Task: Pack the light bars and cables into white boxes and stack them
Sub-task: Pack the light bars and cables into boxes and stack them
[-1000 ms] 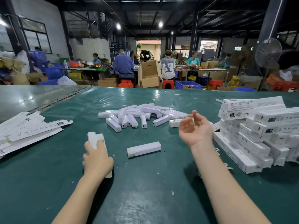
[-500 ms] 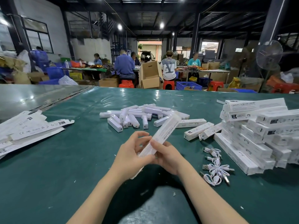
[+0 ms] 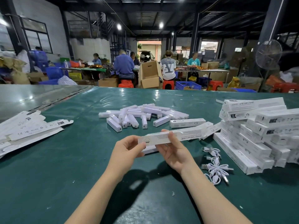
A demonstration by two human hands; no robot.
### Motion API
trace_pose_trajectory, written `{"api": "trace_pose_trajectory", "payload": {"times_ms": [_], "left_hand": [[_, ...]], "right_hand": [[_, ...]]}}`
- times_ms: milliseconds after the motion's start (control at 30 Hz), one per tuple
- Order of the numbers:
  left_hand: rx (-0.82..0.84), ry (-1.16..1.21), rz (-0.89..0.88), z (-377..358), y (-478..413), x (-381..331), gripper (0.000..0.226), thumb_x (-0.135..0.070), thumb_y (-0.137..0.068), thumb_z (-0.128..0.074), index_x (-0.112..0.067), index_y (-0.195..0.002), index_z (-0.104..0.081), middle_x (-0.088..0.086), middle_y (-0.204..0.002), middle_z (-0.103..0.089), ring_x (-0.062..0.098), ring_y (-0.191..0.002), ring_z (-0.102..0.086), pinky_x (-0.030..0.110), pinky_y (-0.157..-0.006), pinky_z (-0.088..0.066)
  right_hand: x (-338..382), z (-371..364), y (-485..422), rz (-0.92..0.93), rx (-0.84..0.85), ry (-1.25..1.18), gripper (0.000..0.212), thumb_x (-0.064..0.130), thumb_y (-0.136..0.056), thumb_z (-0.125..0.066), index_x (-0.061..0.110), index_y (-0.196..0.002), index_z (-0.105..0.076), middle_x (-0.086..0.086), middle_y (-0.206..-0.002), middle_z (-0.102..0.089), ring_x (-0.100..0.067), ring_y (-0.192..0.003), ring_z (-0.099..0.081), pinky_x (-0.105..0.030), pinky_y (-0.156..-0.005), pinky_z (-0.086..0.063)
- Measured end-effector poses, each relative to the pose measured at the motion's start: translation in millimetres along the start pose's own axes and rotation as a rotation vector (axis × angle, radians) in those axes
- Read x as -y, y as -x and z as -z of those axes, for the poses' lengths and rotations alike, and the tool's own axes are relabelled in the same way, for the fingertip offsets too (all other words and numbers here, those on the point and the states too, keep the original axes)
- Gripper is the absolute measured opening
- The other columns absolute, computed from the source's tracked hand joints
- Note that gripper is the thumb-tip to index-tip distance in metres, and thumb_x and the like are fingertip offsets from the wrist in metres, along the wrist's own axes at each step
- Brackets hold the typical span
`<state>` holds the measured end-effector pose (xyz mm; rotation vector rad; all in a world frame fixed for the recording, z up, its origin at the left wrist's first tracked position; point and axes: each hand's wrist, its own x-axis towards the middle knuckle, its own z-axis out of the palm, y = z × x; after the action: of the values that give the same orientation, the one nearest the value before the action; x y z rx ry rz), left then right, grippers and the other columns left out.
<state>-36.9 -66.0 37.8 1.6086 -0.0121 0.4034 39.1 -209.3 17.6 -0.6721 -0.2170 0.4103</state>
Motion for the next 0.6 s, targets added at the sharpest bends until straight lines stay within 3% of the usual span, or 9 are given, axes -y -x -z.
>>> {"api": "trace_pose_trajectory", "payload": {"times_ms": [100,233,300,367,467,533,600], "left_hand": [[-0.031,0.125,0.028,-3,-1,0,0.022,0.009,-0.085,-0.055,-0.01,-0.077,-0.064,-0.007,-0.066,-0.067,0.005,-0.066,-0.062,0.023,-0.066,-0.057],[-0.055,0.159,0.065,-7,-1,0,0.021,0.01,-0.081,-0.06,-0.009,-0.073,-0.061,-0.005,-0.065,-0.068,0.009,-0.064,-0.063,0.026,-0.069,-0.055],[-0.086,-0.023,-0.042,-6,2,1,0.022,0.007,-0.078,-0.067,-0.013,-0.07,-0.062,-0.007,-0.064,-0.067,0.007,-0.061,-0.062,0.018,-0.065,-0.05],[-0.105,-0.338,-0.331,-3,5,1,0.021,0.008,-0.074,-0.07,-0.011,-0.068,-0.064,-0.008,-0.068,-0.064,0.003,-0.062,-0.058,0.012,-0.061,-0.046],[-0.064,-0.636,-0.667,2,5,2,0.015,0.009,-0.07,-0.073,-0.005,-0.07,-0.067,-0.006,-0.077,-0.06,0.006,-0.07,-0.055,0.021,-0.063,-0.047],[-0.062,-0.642,-0.662,5,5,3,0.016,0.01,-0.071,-0.072,-0.006,-0.07,-0.067,-0.006,-0.082,-0.061,0.006,-0.074,-0.056,0.022,-0.067,-0.048],[-0.076,-0.516,-0.547,4,4,2,0.023,0.009,-0.071,-0.072,-0.012,-0.067,-0.066,-0.008,-0.088,-0.063,0.004,-0.081,-0.06,0.015,-0.075,-0.048]], "right_hand": [[0,1,0,-0.012,0.13,-0.027,0.059,0.015,-0.025,-0.096,0.013,-0.08,-0.075,-0.012,-0.088,-0.072,-0.022,-0.08,-0.071,-0.031,-0.066,-0.058],[0,-3,3,-0.05,0.167,-0.082,0.052,0.011,-0.026,-0.095,0.012,-0.075,-0.075,-0.013,-0.088,-0.072,-0.025,-0.082,-0.071,-0.033,-0.067,-0.058],[0,-6,3,-0.098,0.096,-0.133,0.063,0.021,-0.022,-0.097,0.009,-0.078,-0.073,-0.015,-0.09,-0.072,-0.028,-0.081,-0.07,-0.038,-0.064,-0.059],[-3,-10,3,-0.139,-0.014,-0.123,0.075,0.034,-0.024,-0.095,0.008,-0.089,-0.066,-0.016,-0.088,-0.071,-0.029,-0.078,-0.07,-0.038,-0.061,-0.059],[-5,-14,2,-0.183,-0.117,0.062,0.053,0.047,-0.058,-0.069,0.009,-0.093,-0.057,-0.012,-0.08,-0.072,-0.024,-0.074,-0.07,-0.03,-0.061,-0.058],[-3,-13,1,-0.165,-0.114,0.087,0.038,0.037,-0.065,-0.063,0.007,-0.088,-0.057,-0.013,-0.077,-0.071,-0.023,-0.07,-0.07,-0.028,-0.058,-0.057],[-1,-11,1,-0.126,-0.099,0.035,0.03,0.025,-0.066,-0.063,0.003,-0.086,-0.056,-0.016,-0.078,-0.071,-0.025,-0.068,-0.071,-0.028,-0.055,-0.057]]}}
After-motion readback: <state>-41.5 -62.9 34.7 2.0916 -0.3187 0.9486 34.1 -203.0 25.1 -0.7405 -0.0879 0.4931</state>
